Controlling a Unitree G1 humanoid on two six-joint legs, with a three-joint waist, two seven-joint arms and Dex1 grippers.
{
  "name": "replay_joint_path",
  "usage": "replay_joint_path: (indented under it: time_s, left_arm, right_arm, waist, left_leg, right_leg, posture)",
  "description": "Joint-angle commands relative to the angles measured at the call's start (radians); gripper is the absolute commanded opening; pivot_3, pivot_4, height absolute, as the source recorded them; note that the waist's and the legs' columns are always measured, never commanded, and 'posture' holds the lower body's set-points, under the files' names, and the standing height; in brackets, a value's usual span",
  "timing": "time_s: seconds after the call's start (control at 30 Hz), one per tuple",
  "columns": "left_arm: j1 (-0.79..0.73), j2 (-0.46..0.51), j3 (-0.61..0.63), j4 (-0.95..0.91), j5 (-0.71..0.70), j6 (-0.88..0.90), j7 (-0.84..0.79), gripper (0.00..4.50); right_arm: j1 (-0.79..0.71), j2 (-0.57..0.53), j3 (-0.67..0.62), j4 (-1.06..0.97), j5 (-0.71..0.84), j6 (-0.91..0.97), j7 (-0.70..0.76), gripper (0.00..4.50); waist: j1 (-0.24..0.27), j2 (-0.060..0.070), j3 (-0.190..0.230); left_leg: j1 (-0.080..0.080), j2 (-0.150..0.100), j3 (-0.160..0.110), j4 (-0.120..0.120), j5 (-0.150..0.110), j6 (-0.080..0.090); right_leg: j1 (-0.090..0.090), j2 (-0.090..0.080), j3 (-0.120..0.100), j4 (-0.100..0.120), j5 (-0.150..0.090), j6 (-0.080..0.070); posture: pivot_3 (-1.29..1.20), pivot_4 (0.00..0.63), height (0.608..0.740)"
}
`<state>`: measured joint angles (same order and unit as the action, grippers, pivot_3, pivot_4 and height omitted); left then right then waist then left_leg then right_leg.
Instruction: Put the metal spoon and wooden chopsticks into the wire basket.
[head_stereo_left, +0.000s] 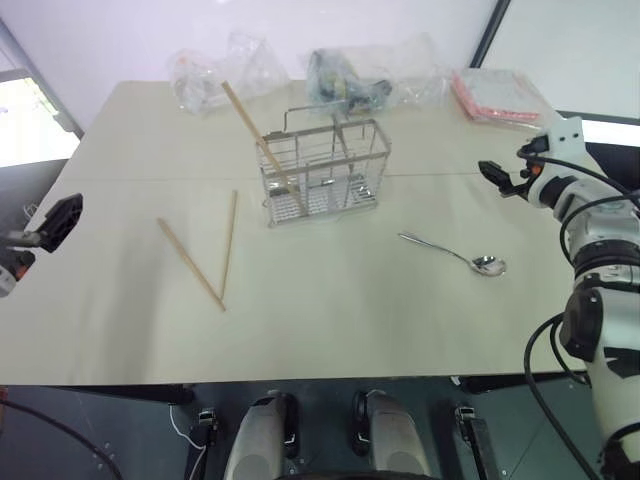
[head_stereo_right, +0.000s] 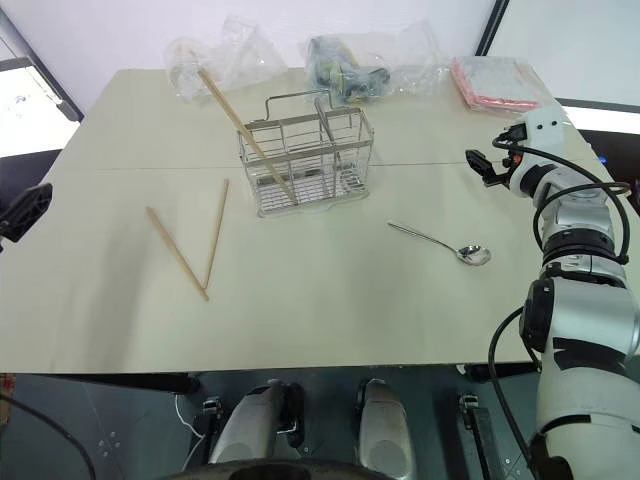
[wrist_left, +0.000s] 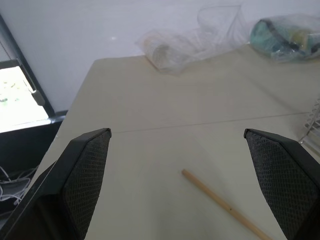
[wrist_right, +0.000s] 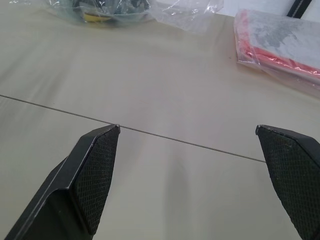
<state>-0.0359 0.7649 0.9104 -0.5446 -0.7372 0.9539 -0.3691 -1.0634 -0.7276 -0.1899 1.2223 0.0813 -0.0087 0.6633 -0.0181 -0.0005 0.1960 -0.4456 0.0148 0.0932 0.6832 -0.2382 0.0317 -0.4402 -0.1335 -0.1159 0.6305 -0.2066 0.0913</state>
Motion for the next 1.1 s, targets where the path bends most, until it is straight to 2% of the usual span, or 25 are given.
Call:
replay_joint_path:
  time_s: [0.03, 0.83, 0.97, 1.03, 1.1]
  left_arm:
    - [-0.013, 0.009, 0.012, -0.014, -0.026, -0.014, 0.008, 4.50]
    - [-0.063, 0.066, -0.044, -0.016, -0.071, -0.009, 0.020, 4.50]
    - [-0.107, 0.087, -0.102, -0.048, -0.137, 0.009, 0.010, 4.50]
    - [-0.141, 0.107, -0.158, -0.084, -0.207, 0.028, -0.012, 4.50]
    - [-0.177, 0.129, -0.237, -0.145, -0.318, 0.053, -0.043, 4.50]
  right_arm:
    - [-0.019, -0.024, -0.013, -0.008, 0.002, -0.024, -0.004, 4.45]
    - [-0.041, -0.029, 0.003, -0.017, -0.010, -0.022, 0.023, 4.45]
    - [-0.059, -0.042, 0.041, -0.023, -0.040, -0.031, 0.113, 4.45]
    - [-0.079, -0.056, 0.077, -0.031, -0.062, -0.036, 0.212, 4.45]
    - [-0.104, -0.075, 0.131, -0.046, -0.088, -0.037, 0.382, 4.45]
  waist:
    - [0.000, 0.000, 0.000]
    - [0.001, 0.000, 0.000]
    - [0.002, 0.000, 0.000]
    - [0.002, 0.000, 0.000]
    - [0.002, 0.000, 0.000]
  left_leg:
    - [0.000, 0.000, 0.000, 0.000, 0.000, 0.000]
    - [0.000, 0.000, 0.000, 0.000, 0.000, 0.000]
    - [0.000, 0.000, 0.000, 0.000, 0.000, 0.000]
    - [0.000, 0.000, 0.000, 0.000, 0.000, 0.000]
    - [0.000, 0.000, 0.000, 0.000, 0.000, 0.000]
  right_leg:
    - [0.000, 0.000, 0.000, 0.000, 0.000, 0.000]
    - [0.000, 0.000, 0.000, 0.000, 0.000, 0.000]
    - [0.000, 0.000, 0.000, 0.000, 0.000, 0.000]
    - [0.000, 0.000, 0.000, 0.000, 0.000, 0.000]
    - [0.000, 0.000, 0.000, 0.000, 0.000, 0.000]
  posture:
    - [0.00, 0.150, 0.699]
    - [0.00, 0.150, 0.699]
    - [0.00, 0.150, 0.699]
    - [0.00, 0.150, 0.699]
    - [0.00, 0.150, 0.699]
